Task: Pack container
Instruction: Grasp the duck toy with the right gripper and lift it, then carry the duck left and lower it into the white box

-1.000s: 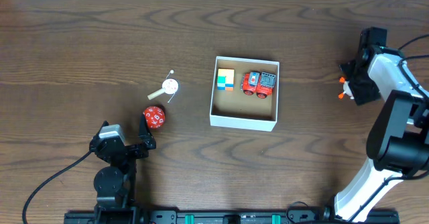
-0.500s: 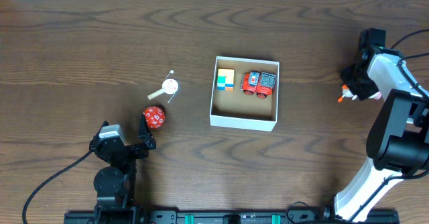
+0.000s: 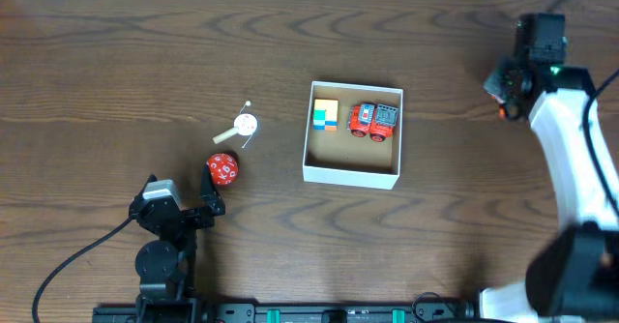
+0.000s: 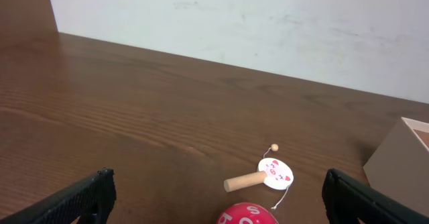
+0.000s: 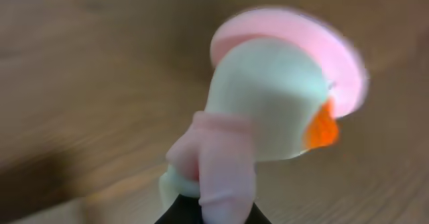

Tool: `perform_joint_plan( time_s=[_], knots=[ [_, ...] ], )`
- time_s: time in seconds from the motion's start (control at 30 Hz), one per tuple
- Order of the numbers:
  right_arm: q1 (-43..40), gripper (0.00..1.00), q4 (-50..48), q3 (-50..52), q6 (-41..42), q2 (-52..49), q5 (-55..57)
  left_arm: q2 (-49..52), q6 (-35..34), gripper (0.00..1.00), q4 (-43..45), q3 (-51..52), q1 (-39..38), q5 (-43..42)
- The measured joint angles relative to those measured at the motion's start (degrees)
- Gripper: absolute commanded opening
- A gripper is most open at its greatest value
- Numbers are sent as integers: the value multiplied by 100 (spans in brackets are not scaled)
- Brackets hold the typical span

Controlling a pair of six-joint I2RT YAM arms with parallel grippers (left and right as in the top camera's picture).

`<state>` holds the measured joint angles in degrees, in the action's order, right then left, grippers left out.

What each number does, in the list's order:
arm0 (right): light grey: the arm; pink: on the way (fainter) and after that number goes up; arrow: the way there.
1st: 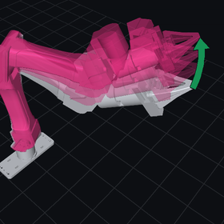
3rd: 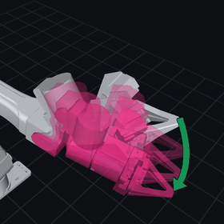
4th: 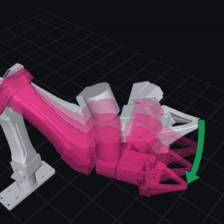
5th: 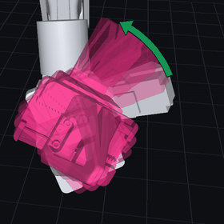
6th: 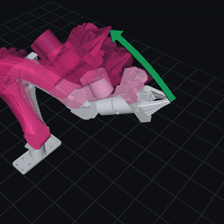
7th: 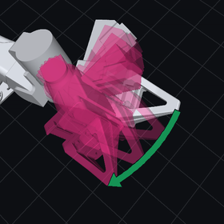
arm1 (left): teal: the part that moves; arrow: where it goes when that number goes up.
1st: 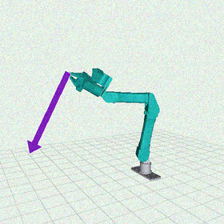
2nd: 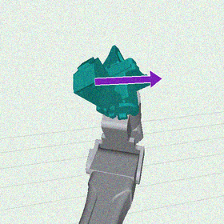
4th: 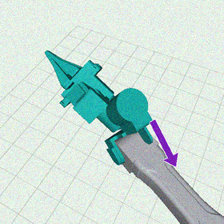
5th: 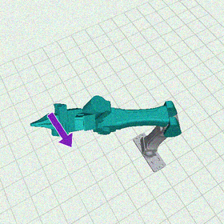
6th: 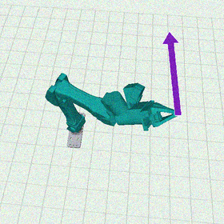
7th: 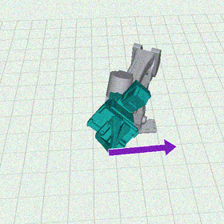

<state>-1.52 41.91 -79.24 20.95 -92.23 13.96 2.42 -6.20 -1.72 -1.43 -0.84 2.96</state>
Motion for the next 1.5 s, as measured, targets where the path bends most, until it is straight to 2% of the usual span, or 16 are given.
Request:
perform_joint_plan(
  time_s=[0.17, 0.33, 0.37, 0.4, 0.43, 0.67, 0.83, 1.17, 1.5],
  knots=[
    [1034, 9, 103, -2, -599, 831, -52, 0, 0, 98, 0, 0, 0, 0],
    [2105, 12, 400, -2, -857, 1204, -275, 0, 0, 98, 0, 0, 0, 0],
    [2310, 9, 481, -2, -881, 1231, -317, 0, 0, 98, 0, 0, 0, 0],
    [2516, 2, 568, 0, -911, 1244, -358, 0, 0, 98, -2, 0, 0, 0],
    [2653, 1, 629, 0, -960, 1246, -396, 0, 0, 98, 0, 0, 0, 0],
    [3403, 1, 1045, 0, -1589, 1193, -466, 0, 0, 98, 0, 0, 0, 0],
    [3650, 1, 1405, 2, -2312, 1014, -518, 0, 0, 98, 0, 0, 0, 0],
    [3674, 1, 1965, 4, -4317, 549, -1327, 0, 0, 98, 0, 0, 0, 0],
    [3674, 2, 2129, 20, -5412, -236, -1432, 0, 0, 98, 0, 0, 0, 0]
  ],
)
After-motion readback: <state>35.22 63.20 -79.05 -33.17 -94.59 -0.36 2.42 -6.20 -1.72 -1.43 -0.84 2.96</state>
